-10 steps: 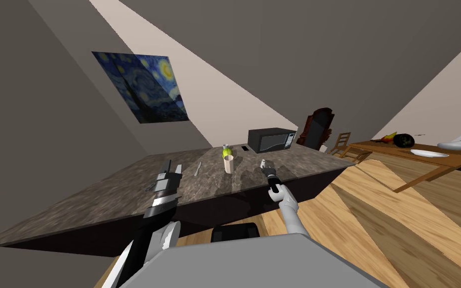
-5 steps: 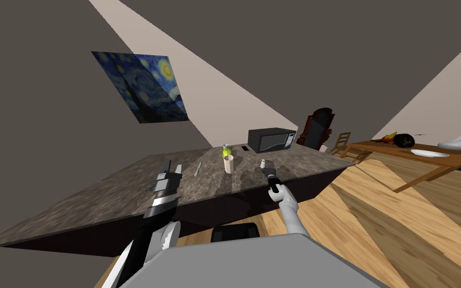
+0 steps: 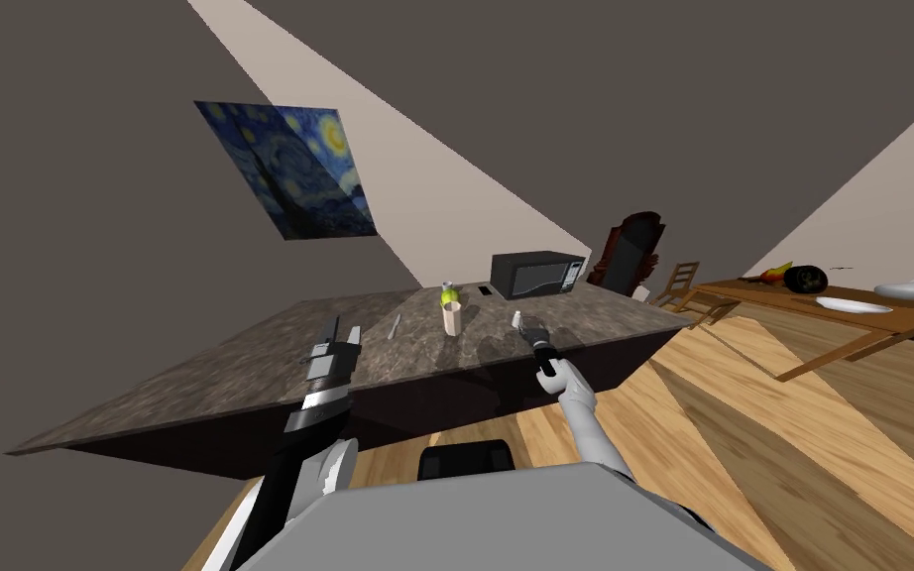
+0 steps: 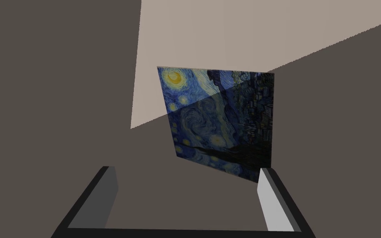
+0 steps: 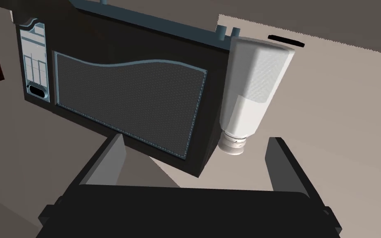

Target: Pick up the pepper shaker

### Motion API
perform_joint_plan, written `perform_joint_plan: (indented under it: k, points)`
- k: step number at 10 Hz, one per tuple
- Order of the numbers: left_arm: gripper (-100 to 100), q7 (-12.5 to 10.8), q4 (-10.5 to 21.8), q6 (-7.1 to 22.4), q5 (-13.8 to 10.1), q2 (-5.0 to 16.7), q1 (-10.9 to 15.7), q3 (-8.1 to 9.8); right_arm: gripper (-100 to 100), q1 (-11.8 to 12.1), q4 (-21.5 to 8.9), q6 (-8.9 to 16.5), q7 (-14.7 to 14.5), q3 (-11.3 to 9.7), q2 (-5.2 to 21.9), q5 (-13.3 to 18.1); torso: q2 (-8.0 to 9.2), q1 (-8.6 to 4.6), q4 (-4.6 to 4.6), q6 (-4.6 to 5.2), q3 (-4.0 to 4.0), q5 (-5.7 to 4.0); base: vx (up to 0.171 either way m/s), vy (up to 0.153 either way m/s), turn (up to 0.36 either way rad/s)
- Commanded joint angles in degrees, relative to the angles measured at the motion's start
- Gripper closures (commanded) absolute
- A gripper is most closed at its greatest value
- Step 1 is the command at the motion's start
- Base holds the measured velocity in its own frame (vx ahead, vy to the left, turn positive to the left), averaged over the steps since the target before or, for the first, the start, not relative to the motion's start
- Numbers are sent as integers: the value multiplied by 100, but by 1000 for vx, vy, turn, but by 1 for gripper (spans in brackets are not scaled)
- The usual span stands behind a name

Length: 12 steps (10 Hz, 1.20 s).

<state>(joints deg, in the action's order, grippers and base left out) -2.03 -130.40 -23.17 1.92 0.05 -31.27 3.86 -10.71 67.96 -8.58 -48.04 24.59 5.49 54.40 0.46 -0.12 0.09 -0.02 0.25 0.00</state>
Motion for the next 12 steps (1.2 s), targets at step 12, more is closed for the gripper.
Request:
perform_joint_plan:
  k: [12]
  points:
    - [0,0,0,0,0,0,-1,0,-100,-652,-679,923,-74,-1225,153,-71,-33,-12,-5,0,-16,-3,-139,-71,60]
